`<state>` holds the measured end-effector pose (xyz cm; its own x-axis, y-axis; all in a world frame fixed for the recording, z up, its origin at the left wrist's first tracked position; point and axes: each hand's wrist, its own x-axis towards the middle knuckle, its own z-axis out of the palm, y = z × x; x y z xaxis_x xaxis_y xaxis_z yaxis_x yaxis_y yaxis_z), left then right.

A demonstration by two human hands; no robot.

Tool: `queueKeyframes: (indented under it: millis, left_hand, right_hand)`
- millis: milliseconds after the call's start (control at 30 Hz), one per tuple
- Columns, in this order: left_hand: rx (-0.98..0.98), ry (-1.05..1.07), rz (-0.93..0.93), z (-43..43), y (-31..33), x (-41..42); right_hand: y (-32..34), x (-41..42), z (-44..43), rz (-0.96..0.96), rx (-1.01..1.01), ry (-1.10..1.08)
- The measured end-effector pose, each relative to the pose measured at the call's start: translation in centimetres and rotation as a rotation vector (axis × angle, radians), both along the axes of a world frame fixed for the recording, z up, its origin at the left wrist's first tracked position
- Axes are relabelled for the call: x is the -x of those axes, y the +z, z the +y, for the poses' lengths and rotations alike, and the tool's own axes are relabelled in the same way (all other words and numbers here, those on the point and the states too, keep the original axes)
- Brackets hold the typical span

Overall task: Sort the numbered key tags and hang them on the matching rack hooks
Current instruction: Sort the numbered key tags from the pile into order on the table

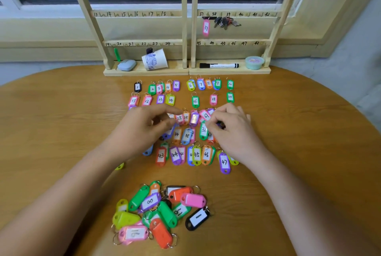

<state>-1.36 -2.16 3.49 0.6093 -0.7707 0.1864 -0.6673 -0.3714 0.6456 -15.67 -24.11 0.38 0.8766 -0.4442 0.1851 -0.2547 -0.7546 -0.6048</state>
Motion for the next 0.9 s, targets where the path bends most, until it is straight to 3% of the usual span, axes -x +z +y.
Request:
queueKeyframes:
  millis: [300, 567, 767, 900]
  left_hand:
    - [0.329, 0.235, 0.446, 0.9, -0.3, 0.4]
    - [0.323, 0.267, 0.481, 0.9, -0.6, 0.5]
    - [0.472, 0.265, 0.626, 0.9, 0.0, 0.4]
    - [0.521, 0.358, 0.605, 1.4, -0.1, -1.2]
  right_hand:
    - [-0.8, -0.6, 0.9, 0.013, 0.118, -0.062]
    - [-0.3, 0.5, 0.3, -0.091, 0.069, -0.104]
    - [0.1, 1.1, 0.6, -0.212, -0.078, -0.100]
    - [0.0, 1.0, 0.8, -0.238, -0.113, -0.083]
